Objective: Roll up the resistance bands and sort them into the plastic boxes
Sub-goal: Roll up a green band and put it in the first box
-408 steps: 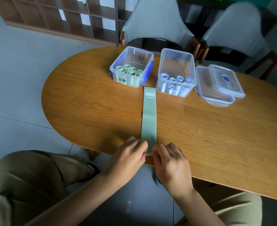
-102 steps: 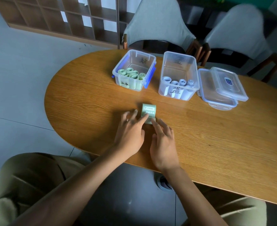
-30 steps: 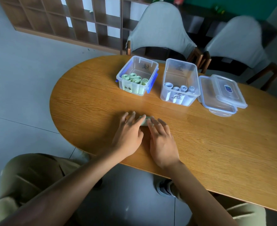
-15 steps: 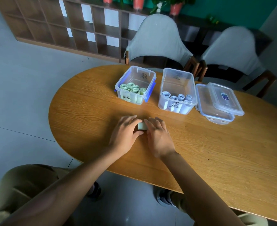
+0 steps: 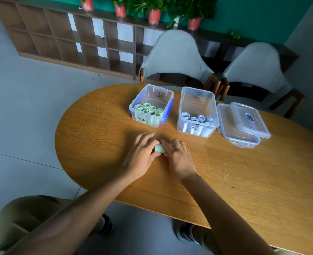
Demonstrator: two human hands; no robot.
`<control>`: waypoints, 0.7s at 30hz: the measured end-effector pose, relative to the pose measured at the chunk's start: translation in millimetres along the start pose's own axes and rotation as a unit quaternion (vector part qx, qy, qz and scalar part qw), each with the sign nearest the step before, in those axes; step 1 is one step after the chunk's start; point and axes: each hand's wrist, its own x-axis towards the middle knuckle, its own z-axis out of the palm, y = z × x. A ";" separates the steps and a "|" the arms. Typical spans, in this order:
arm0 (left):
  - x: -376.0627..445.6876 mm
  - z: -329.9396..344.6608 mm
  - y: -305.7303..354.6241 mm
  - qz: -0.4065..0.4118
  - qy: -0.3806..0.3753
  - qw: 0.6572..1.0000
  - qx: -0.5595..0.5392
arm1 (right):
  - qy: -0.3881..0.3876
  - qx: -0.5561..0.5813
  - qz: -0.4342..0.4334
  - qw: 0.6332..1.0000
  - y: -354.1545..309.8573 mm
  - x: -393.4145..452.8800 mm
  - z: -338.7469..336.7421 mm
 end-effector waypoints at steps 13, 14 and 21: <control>-8.7 -12.6 3.8 -0.011 0.036 0.991 -0.130 | 0.053 0.093 -0.057 0.993 -18.7 -4.9 -23.3; -10.1 -14.7 4.0 -0.019 0.048 0.989 -0.135 | 0.054 0.093 -0.067 0.992 -20.5 -3.5 -27.4; -9.6 -23.8 -4.6 -0.066 0.017 0.989 -0.134 | 0.043 0.053 -0.070 0.995 -28.8 13.7 -41.7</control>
